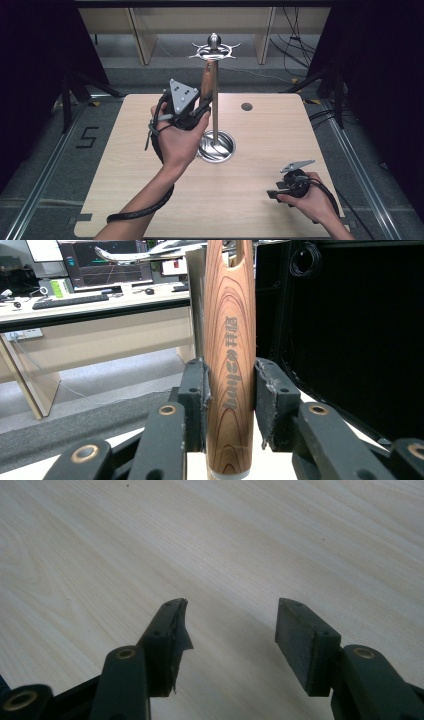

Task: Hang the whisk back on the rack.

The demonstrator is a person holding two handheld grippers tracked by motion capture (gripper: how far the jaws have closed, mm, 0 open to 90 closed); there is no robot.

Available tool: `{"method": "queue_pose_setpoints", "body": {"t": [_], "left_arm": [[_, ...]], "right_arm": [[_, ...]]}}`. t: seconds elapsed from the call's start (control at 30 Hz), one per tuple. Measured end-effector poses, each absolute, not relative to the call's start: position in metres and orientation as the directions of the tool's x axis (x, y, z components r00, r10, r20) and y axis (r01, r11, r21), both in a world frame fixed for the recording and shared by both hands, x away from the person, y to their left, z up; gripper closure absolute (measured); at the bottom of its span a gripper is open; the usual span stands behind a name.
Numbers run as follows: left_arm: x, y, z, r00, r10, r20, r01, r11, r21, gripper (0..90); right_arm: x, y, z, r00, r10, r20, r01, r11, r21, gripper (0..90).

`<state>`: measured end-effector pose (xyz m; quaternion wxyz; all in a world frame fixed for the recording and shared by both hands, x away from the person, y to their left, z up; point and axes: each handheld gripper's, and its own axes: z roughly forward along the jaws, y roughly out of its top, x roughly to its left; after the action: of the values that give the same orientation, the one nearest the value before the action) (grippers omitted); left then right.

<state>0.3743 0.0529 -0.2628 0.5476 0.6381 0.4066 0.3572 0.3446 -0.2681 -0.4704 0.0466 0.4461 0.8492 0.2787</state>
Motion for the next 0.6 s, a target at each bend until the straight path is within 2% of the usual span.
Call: {"method": "queue_pose_setpoints", "body": {"t": [0.6], "left_arm": [[0.3833, 0.0485, -0.2644, 0.396, 0.918, 0.018, 0.129, -0.076, 0.989, 67.2]], "right_arm": [[0.3445, -0.2684, -0.4704, -0.598, 0.784, 0.170, 0.733, 0.448, 0.513, 46.4]]}}
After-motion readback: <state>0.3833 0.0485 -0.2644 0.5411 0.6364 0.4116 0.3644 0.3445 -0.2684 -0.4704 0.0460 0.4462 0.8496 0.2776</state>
